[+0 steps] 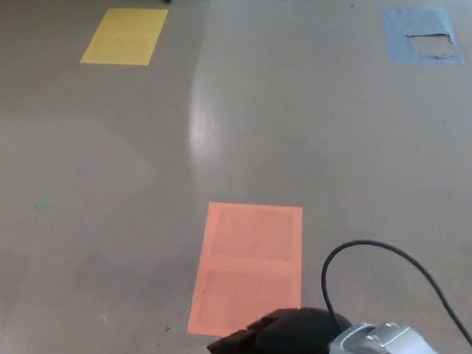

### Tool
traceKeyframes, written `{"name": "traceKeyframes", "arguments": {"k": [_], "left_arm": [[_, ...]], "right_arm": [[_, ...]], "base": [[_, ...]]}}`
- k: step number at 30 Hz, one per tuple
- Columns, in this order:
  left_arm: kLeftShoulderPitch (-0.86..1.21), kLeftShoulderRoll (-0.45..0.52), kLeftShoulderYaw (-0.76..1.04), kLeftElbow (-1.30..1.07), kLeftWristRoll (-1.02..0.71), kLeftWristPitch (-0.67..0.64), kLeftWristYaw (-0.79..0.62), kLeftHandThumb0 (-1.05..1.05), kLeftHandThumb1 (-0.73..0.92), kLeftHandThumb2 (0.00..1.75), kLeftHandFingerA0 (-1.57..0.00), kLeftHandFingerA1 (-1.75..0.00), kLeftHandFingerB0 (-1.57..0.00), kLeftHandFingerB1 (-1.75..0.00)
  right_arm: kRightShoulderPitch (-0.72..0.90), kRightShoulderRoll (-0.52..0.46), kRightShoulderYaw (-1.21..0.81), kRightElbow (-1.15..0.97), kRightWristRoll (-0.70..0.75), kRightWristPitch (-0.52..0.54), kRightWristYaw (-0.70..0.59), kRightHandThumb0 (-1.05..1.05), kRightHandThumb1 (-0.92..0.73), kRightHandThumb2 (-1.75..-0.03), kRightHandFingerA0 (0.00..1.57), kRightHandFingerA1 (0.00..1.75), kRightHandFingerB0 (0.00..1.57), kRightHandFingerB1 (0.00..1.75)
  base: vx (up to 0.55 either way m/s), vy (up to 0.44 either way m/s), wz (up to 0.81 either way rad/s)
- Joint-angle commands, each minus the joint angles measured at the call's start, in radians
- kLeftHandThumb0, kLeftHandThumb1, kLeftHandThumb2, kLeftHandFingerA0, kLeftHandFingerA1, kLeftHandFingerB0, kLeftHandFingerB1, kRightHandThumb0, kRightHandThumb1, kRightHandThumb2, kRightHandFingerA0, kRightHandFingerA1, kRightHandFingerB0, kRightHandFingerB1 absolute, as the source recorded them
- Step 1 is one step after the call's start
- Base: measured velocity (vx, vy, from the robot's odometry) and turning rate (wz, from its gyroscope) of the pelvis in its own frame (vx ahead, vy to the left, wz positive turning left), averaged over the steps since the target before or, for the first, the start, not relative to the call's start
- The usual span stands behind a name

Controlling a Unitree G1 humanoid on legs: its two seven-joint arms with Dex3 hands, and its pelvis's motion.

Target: An air pump is kept on top of a storage box on the floor and the robot uses its right hand to press down on the handle of the pump to compress it

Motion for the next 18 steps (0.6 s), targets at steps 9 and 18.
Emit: {"name": "traceKeyframes", "arguments": {"k": [9,18], "left_arm": [[-0.014,0.017,0.009,0.001,0.0,-0.023,-0.028,-0.61,0.63,0.59,-0.33,-0.52,-0.36,-0.38],[-0.008,0.014,0.005,0.002,0.005,-0.022,-0.014,-0.63,0.62,0.59,-0.34,-0.5,-0.37,-0.36]], "right_arm": [[-0.118,0.264,0.059,0.906,-0.105,-0.127,-0.37,-0.92,-0.89,-1.23,0.0,0.1,0.0,0.11],[-0.153,0.318,0.03,1.078,-0.086,-0.129,-0.381,-0.92,-0.92,-1.25,0.0,0.09,0.0,0.09]], "base": [[0.0,0.0,0.0],[0.0,0.0,0.0]]}}
